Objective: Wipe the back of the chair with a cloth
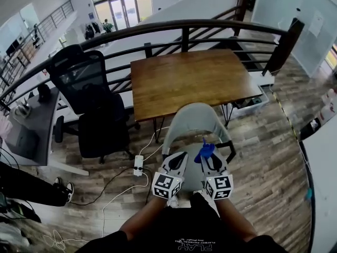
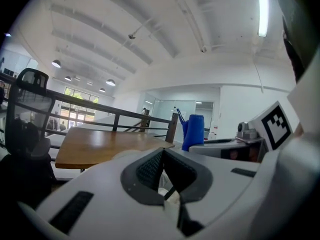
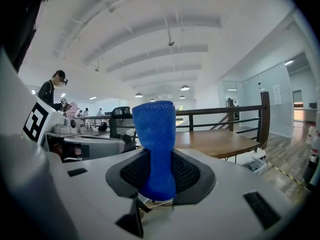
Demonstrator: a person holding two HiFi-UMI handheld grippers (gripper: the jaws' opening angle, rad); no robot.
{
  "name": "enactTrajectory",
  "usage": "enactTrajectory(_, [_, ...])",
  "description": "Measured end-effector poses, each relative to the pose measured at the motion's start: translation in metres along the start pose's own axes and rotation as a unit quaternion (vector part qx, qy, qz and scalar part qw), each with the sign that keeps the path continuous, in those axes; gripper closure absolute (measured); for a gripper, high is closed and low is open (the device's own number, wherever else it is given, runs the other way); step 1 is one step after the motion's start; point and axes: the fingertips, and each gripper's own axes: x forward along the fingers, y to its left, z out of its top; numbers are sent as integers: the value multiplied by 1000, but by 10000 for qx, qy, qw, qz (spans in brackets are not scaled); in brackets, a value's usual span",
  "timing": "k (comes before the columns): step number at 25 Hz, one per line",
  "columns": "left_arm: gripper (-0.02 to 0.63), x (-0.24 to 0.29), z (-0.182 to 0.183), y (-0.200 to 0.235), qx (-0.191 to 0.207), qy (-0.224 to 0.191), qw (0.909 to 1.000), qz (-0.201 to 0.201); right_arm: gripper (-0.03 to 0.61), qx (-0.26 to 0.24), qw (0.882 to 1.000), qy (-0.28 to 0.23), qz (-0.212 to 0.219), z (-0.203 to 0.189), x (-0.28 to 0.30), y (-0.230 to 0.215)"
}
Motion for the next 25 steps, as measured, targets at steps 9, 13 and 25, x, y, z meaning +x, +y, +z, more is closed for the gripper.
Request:
enactTrajectory(9, [611,56,6,26,66,211,9979,615,454,493,9962,53,715,3,58,-41])
enactTrajectory(13, [611,86,0,22,154,390,9959,808,454,378,9938,172,1028,-2,80,-65])
enactTrajectory(25, [611,124,-15,85,-56,351,9872,1554,454,-140,9900,477,1319,-26,151,-89])
